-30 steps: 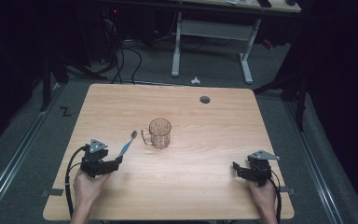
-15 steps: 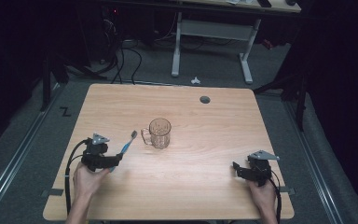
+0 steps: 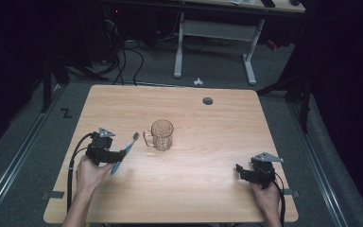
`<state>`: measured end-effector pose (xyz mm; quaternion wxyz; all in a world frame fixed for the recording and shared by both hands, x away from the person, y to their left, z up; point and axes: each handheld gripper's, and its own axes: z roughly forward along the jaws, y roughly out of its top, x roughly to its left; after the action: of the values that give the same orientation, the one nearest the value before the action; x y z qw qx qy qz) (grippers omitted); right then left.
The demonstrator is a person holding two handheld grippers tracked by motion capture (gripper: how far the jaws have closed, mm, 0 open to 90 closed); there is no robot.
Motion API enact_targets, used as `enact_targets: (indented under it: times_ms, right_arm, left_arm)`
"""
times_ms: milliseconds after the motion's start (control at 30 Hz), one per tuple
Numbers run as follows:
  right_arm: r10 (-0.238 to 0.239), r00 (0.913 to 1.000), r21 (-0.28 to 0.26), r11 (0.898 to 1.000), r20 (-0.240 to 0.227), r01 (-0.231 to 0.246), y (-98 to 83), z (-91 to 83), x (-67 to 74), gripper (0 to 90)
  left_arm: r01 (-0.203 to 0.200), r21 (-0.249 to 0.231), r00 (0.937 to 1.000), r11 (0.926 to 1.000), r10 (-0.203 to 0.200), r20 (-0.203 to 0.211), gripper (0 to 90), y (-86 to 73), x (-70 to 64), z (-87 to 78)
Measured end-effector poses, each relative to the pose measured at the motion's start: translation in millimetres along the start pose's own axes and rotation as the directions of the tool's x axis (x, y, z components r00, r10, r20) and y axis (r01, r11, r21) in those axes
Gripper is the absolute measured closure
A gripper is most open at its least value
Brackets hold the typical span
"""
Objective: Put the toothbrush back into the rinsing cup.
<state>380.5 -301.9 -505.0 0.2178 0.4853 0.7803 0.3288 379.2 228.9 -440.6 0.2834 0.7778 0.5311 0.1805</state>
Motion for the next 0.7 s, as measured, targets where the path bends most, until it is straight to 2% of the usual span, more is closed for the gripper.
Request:
enact_targets:
  times_ms: [167,200,467,700]
  right_arm:
    - [0.000,1.0000,0.000,1.000,0.000,0.000,0.0,0.0,0.0,27.3]
    - [0.000,1.0000,0.000,1.000,0.000,0.000,0.0,0.0,0.0,27.3]
    - [0.000,1.0000,0.000,1.000,0.000,0.000,0.0,0.0,0.0,27.3]
    - [0.000,1.0000,0.000,1.000,0.000,0.000,0.0,0.0,0.0,27.2]
  left_arm:
    - [-0.020,0.034,0.9995,0.9992,0.021,-0.022,36.4,8.6,-0.9,5.1]
    - [-0.021,0.026,0.9996,0.9994,0.021,-0.016,37.6,10.3,-0.7,5.4]
    - [-0.040,0.072,0.9991,0.9966,0.041,-0.013,41.1,21.7,-2.0,14.5]
    - [-0.052,0.129,0.9986,0.9903,0.053,-0.004,44.0,30.7,-2.1,23.5]
